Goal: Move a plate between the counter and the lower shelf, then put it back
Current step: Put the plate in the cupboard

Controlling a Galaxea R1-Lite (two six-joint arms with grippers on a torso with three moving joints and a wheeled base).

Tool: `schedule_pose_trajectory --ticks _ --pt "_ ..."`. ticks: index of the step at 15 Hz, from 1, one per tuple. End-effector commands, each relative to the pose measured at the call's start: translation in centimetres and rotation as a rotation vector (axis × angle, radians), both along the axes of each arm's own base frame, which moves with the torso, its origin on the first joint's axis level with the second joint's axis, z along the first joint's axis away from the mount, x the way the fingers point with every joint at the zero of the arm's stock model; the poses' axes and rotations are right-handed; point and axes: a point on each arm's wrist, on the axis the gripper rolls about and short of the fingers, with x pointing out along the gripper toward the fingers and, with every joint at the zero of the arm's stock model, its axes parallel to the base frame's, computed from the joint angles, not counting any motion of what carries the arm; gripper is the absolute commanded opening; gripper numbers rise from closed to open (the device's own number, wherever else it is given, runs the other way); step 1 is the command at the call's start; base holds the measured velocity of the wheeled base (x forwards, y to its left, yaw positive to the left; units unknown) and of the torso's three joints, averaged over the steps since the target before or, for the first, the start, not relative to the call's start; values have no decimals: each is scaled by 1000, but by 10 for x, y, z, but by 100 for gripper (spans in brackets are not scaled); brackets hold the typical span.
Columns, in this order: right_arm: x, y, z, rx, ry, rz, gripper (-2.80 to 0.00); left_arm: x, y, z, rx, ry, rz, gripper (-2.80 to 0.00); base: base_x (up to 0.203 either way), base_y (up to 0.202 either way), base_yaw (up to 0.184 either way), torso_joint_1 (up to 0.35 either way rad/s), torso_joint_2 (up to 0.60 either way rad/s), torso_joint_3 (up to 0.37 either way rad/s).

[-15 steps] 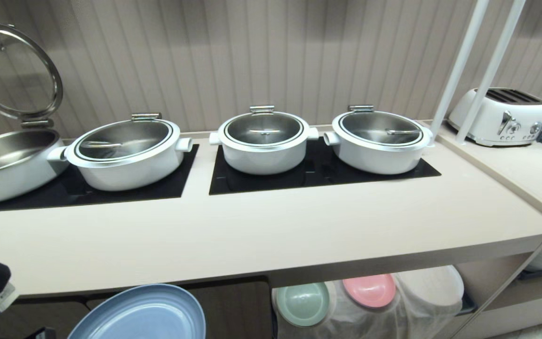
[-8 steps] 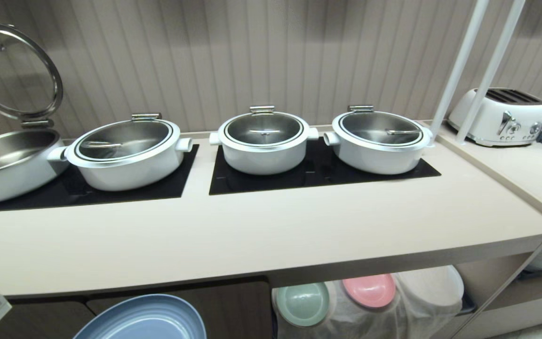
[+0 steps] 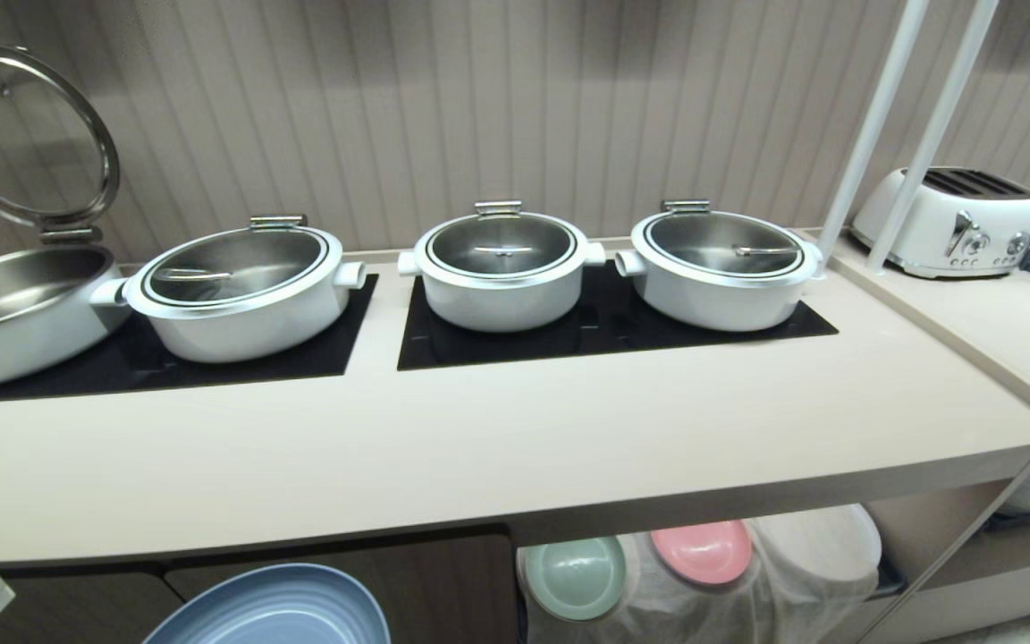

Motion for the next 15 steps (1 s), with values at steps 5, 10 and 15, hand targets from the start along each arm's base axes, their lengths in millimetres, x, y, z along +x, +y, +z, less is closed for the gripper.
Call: schedule_pose_trajectory --ticks 5,10,15 --pt "0 0 0 1 0 0 -280 0 0 0 0 0 0 -280 0 0 0 0 0 0" --pt "0 0 0 1 0 0 -280 1 0 1 4 -4 -10 -280 0 0 0 0 0 0" --pt "0 0 0 1 -1 1 -280 -2 0 3 7 -31 -26 -280 0 0 0 0 0 0"
